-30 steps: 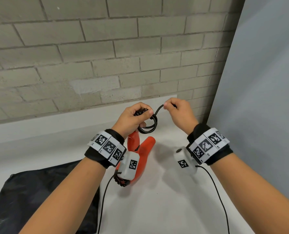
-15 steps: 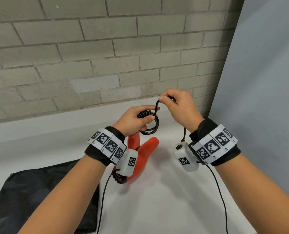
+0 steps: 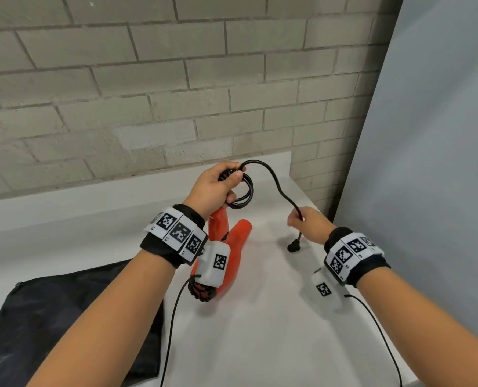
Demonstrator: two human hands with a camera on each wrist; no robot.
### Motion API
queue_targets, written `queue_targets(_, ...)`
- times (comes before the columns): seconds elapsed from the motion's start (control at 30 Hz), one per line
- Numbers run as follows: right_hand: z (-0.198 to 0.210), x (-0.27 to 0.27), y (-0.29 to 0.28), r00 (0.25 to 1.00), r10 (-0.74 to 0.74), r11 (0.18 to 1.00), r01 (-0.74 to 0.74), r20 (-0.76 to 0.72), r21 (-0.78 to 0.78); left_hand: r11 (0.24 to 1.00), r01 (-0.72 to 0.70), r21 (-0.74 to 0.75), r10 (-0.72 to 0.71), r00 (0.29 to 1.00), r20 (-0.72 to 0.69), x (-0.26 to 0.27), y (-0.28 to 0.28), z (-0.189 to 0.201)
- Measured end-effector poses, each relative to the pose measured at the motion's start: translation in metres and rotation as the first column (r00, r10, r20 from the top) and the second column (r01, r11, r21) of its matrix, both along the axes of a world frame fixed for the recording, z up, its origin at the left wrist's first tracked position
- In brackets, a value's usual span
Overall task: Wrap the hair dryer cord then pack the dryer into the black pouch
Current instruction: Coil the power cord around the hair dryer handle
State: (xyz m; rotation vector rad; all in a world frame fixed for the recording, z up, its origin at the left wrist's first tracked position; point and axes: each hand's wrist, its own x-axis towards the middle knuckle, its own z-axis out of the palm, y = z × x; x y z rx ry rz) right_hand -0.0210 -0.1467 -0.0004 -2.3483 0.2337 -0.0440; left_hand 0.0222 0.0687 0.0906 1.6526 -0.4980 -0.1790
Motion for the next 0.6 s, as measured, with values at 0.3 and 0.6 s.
queue_targets(0.3, -0.021, -0.004, -0.004, 0.986, -0.037, 0.995, 0.021, -0.161, -0.097, 0.997, -0.059, 0.055, 0.056, 0.997, 0.058, 0.002, 0.005, 0.0)
queue_targets(0.6, 0.084, -0.024, 0.05, 0.749, -0.168, 0.814, -0.262, 0.641, 0.519, 0.999, -0.017, 0.046, 0.014, 0.998, 0.057, 0.0, 0.0, 0.0)
